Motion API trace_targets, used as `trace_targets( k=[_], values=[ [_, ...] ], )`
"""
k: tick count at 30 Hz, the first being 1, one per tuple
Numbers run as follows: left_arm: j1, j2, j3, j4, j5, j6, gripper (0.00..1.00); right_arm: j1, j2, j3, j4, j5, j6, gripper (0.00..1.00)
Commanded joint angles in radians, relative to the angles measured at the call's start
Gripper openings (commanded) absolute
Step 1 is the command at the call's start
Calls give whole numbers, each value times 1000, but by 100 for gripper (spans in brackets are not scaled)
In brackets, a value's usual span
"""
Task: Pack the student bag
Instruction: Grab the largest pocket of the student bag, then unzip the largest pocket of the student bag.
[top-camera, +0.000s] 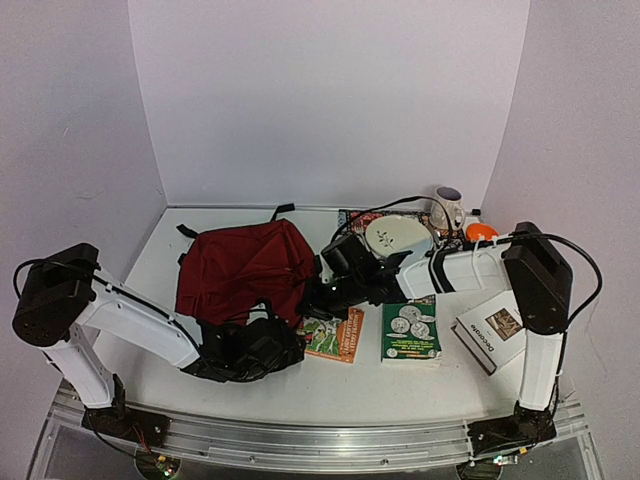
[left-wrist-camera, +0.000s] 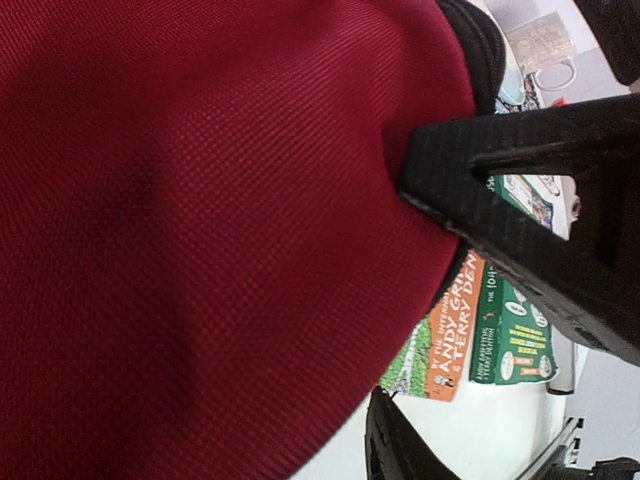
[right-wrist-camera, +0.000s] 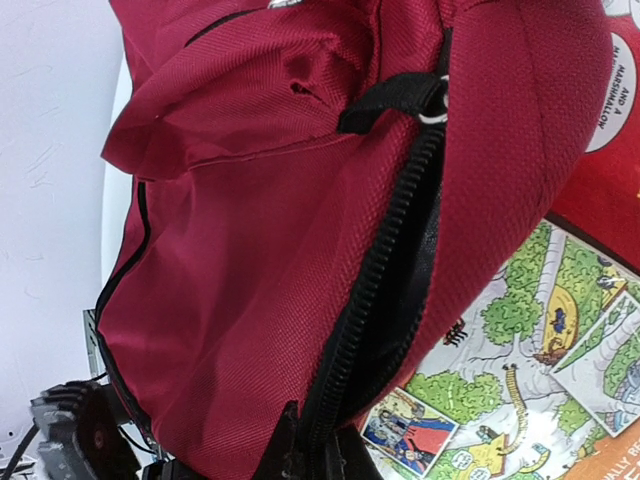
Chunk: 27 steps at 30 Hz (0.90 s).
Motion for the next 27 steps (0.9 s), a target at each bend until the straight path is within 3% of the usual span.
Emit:
trace_targets(
  k=[1,13,19,27],
  values=[
    [11,26,-16,19,-62,-34,38,12,-10,54,24,-28,4,5],
    [9,58,-29,23,-146,-44,27,22,-9,63,24,-37,5,4],
    [9,28,-39,19,-132,1,1,20,-5,64,22,-18,-5,4],
    [3,-141,-119,-96,-35,39,0,-40,4,70,-15,26,-47,3]
  ],
)
